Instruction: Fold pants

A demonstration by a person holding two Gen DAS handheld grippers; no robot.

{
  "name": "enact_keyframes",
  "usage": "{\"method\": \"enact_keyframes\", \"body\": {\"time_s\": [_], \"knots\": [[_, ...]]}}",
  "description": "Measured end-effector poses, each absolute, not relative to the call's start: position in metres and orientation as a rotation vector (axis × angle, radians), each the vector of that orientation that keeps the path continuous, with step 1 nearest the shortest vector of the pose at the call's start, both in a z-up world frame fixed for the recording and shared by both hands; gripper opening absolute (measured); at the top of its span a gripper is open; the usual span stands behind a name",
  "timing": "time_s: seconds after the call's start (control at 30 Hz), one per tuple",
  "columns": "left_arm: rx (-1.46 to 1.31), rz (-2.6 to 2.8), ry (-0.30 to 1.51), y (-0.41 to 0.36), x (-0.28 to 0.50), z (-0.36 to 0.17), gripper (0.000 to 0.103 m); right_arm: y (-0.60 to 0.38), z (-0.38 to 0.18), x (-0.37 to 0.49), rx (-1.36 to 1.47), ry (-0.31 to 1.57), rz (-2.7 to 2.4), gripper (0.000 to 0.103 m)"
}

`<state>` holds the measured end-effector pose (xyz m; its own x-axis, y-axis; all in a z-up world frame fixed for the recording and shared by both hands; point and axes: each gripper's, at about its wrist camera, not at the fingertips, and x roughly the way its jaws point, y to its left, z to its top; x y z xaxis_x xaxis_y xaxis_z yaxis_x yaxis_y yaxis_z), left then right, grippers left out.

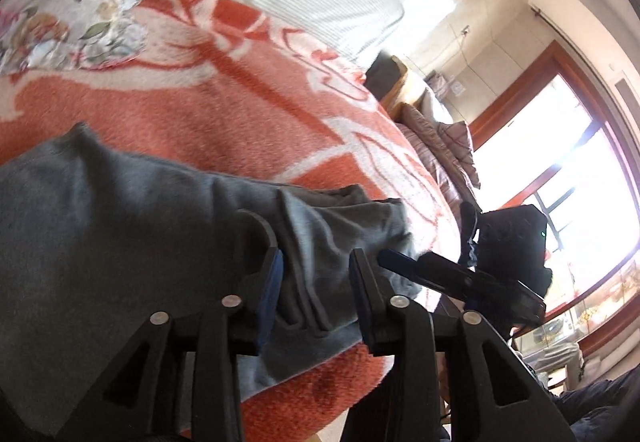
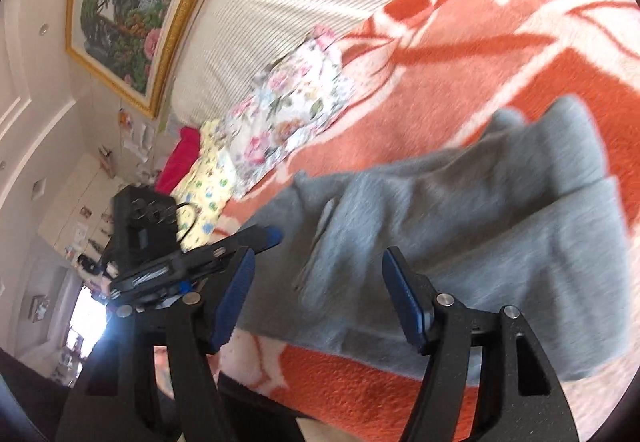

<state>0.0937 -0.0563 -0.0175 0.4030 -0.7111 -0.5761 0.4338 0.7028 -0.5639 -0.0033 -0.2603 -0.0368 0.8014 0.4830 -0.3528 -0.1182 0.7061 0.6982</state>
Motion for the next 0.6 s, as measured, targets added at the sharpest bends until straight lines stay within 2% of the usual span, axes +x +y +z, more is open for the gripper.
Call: {"method": "enact_keyframes", "body": {"time_s": [0.1,0.17,0.33,0.5,0.6], "knots": [[-0.339,-0.792,0.897,-0.076,0.089,-0.013,0.039,-0.275,-0.032,-0.001,0.712,0.536,0.304,0.067],[-0.336,-0.807,0.911,-0.089,0.087,-0.017,0.045,-0.28,-0.028,0.005,0.707,0.534,0.287,0.067],[-0.33,-0.759,1.01,-0.106,0.089,-0.051,0.045,-0.277,-0.028,0.033,0.716,0.564,0.34,0.064],[-0.409,-0.697,1.086,-0.083,0.091,-0.084,0.045,-0.262,-0.067,0.08,0.825,0.728,0.421,0.064],[-0.396,-0.648,1.11,-0.075,0.083,-0.096,0.045,-0.245,-0.078,0.092,0.805,0.757,0.421,0.064]]}}
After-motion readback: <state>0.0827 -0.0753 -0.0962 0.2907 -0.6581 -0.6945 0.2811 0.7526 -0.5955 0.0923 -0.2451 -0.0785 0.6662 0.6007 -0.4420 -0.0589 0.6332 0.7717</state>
